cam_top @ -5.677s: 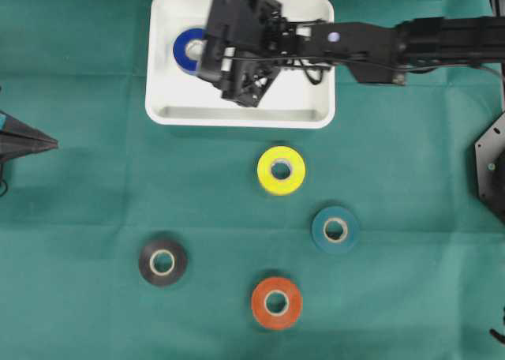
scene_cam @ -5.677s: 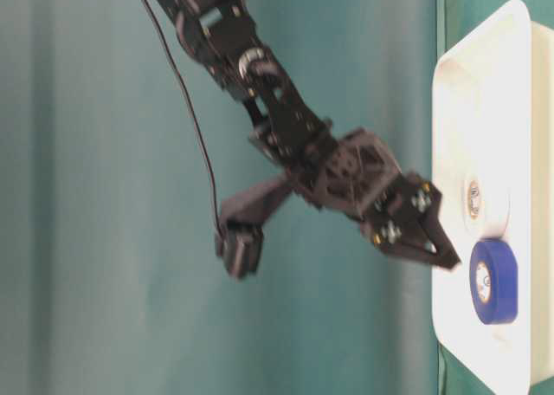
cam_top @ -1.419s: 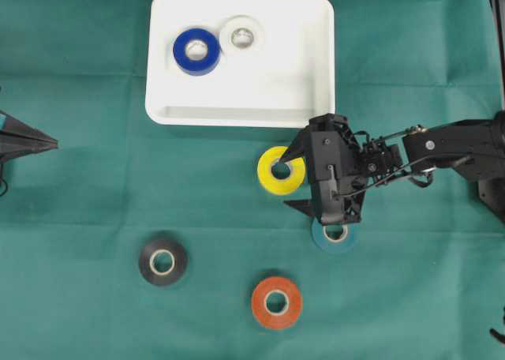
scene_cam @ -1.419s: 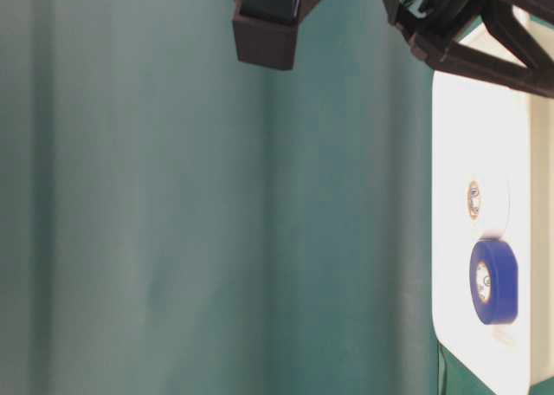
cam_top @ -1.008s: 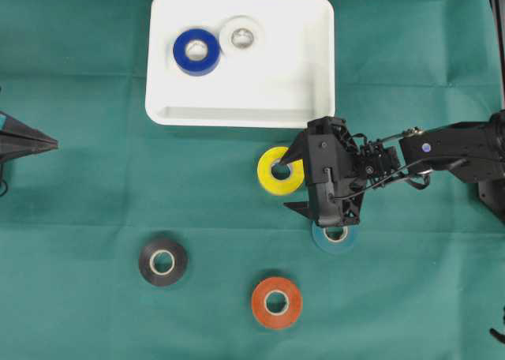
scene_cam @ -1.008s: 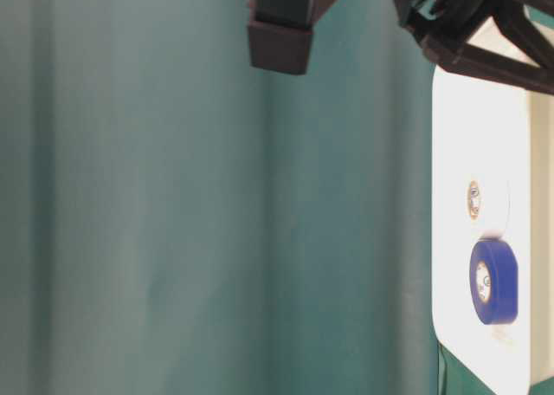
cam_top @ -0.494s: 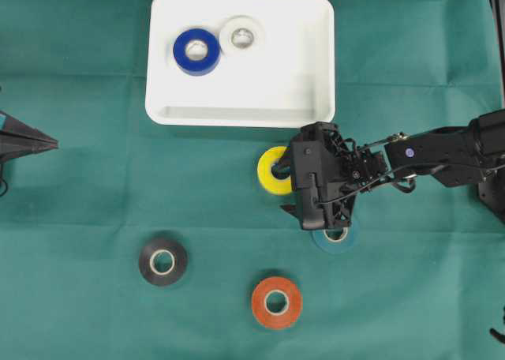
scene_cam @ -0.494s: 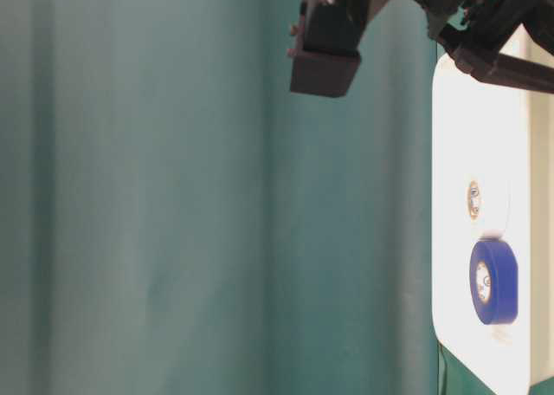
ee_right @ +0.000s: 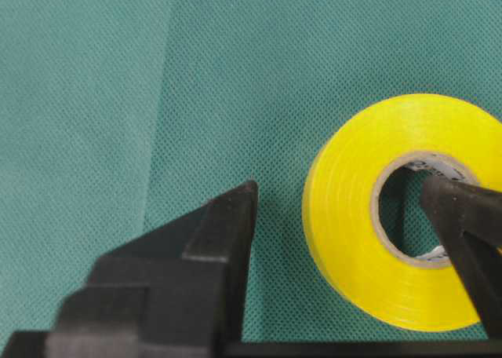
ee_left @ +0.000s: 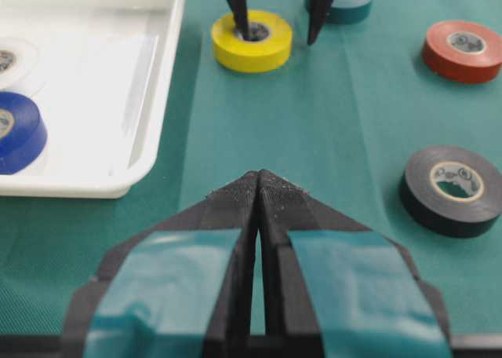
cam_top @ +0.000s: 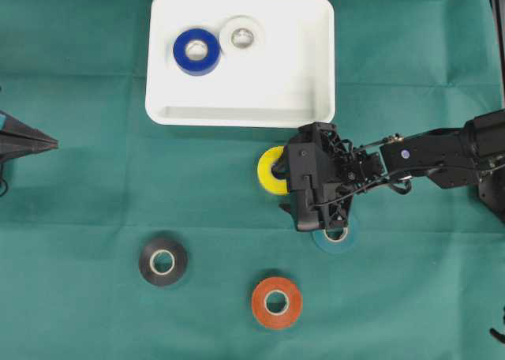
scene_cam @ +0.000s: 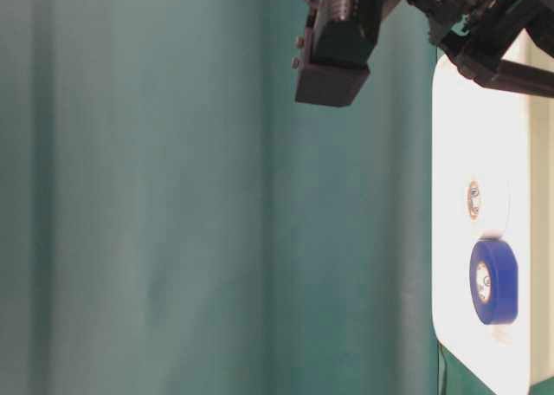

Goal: Put the tape into the white case with the right arm.
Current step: 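Lower the right gripper and close it on the yellow roll, then lift the yellow roll and carry it into the tray's right side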

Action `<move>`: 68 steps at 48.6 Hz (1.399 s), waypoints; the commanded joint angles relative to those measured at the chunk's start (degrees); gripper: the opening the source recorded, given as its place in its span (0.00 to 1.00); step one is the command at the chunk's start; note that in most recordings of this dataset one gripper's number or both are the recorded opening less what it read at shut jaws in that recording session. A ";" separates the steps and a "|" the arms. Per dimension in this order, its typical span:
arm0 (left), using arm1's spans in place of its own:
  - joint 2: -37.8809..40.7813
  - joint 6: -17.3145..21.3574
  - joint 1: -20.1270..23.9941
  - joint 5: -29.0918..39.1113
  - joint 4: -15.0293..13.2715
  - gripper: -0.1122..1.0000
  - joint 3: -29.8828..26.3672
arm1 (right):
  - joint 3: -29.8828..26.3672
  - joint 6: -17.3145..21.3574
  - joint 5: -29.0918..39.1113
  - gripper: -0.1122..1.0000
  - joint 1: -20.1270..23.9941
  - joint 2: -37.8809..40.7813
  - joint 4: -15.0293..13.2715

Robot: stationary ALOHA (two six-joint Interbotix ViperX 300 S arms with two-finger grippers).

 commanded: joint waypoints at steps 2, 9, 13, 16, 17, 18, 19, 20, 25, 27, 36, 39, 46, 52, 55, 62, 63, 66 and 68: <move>0.53 0.00 0.09 -0.26 0.00 0.10 -0.62 | -0.88 0.09 -0.18 0.40 -0.09 -0.53 -0.09; 0.53 0.00 0.00 -0.26 0.00 0.10 -0.62 | -0.97 0.18 -0.18 0.15 -0.09 -0.53 -0.09; 0.53 0.00 0.09 -0.35 0.00 0.10 -0.62 | -1.05 0.18 -0.18 0.12 -0.09 -0.53 0.00; 0.53 0.00 0.09 -0.35 0.00 0.10 -0.62 | -1.14 0.18 -0.18 0.12 0.00 -0.53 0.00; 0.53 0.00 0.09 -0.35 0.00 0.10 -0.62 | -1.23 0.18 -0.18 0.12 0.00 -0.53 0.00; 0.53 0.00 0.09 -0.35 0.00 0.10 -0.62 | -1.23 0.18 -0.18 0.12 0.09 -0.53 0.00; 0.53 0.00 0.09 -0.35 0.00 0.10 -0.62 | -1.32 0.18 -0.09 0.12 0.09 -0.53 0.00; 0.53 0.00 0.09 -0.35 0.00 0.10 -0.62 | -1.32 0.26 -0.09 0.12 0.09 -0.53 0.00; 0.53 0.00 0.09 -0.26 0.00 0.10 -0.62 | -1.41 0.18 -0.18 0.12 0.26 -1.14 0.00; 0.53 0.00 0.09 -0.35 0.00 0.11 -0.62 | -1.41 0.18 -0.18 0.12 0.35 -1.67 0.00; 0.53 0.00 0.09 -0.35 0.00 0.10 -0.62 | -1.58 0.26 0.79 0.12 0.79 -5.62 0.00; 0.53 0.00 0.09 -0.26 0.00 0.10 -0.62 | -1.85 0.26 2.37 0.12 0.88 -7.38 0.00; 0.53 0.00 0.09 -0.35 0.00 0.11 -0.62 | -2.64 0.26 6.94 0.12 0.88 -10.02 0.00; 0.53 0.00 0.09 -0.35 0.00 0.10 -0.62 | -3.16 0.26 9.49 0.12 0.88 -10.72 0.00; 0.53 0.00 0.09 -0.35 0.00 0.10 -0.62 | -3.34 0.18 9.76 0.12 0.88 -10.72 0.09; 0.53 0.00 0.09 -0.26 0.00 0.10 -0.70 | -3.52 0.18 9.76 0.12 0.79 -10.72 0.00; 0.53 0.00 0.09 -0.35 0.00 0.10 -0.62 | -3.60 0.18 9.76 0.12 0.62 -10.72 0.00; 0.53 0.00 0.09 -0.35 0.00 0.11 -0.62 | -3.78 0.18 9.76 0.12 0.18 -10.72 0.00; 0.53 0.00 0.09 -0.26 0.00 0.11 -0.62 | -3.87 0.18 9.76 0.12 -0.18 -10.72 0.00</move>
